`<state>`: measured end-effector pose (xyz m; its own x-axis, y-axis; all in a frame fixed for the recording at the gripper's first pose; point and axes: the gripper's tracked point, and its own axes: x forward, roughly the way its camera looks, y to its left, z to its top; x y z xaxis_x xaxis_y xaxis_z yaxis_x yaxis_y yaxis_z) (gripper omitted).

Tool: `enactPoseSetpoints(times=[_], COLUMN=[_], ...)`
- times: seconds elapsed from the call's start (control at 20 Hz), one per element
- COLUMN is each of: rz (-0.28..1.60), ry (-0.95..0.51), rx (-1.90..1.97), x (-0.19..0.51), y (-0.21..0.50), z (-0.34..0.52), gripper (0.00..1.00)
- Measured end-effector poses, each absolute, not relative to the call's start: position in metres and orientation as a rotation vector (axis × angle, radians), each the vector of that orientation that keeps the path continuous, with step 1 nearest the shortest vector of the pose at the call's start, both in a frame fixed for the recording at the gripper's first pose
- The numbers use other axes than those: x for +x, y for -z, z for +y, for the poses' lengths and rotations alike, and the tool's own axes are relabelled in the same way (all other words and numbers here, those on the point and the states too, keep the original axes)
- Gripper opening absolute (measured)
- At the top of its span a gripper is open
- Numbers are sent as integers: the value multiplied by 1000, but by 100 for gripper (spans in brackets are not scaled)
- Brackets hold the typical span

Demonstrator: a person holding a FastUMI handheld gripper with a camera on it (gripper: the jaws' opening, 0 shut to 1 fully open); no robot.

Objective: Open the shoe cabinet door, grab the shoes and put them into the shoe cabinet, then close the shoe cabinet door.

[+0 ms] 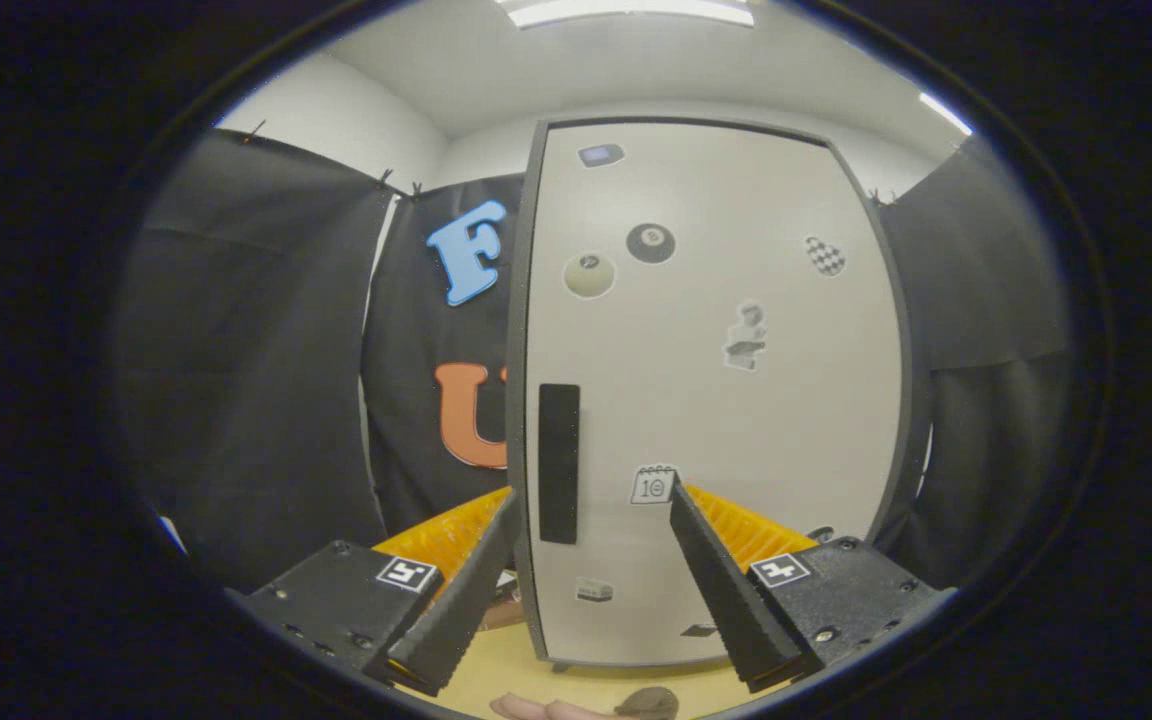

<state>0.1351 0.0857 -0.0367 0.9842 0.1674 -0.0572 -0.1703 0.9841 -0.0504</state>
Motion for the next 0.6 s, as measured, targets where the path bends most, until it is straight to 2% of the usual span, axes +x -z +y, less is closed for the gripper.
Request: enactPoseSetpoints(times=[0.3, 0.35, 0.4, 0.45, 0.5, 0.55, 0.6], rz=[79, 82, 77, 87, 75, 97, 106], ry=[-158, -159, -134, -113, -106, -146, -103], rx=[-34, -36, -44, -56, -48, -37, -8], x=[199, 206, 213, 219, 222, 217, 217], y=[42, 44, 44, 46, 43, 45, 47], z=[104, 107, 102, 99, 101, 112, 105], gripper=[97, 92, 83, 80, 69, 69, 54])
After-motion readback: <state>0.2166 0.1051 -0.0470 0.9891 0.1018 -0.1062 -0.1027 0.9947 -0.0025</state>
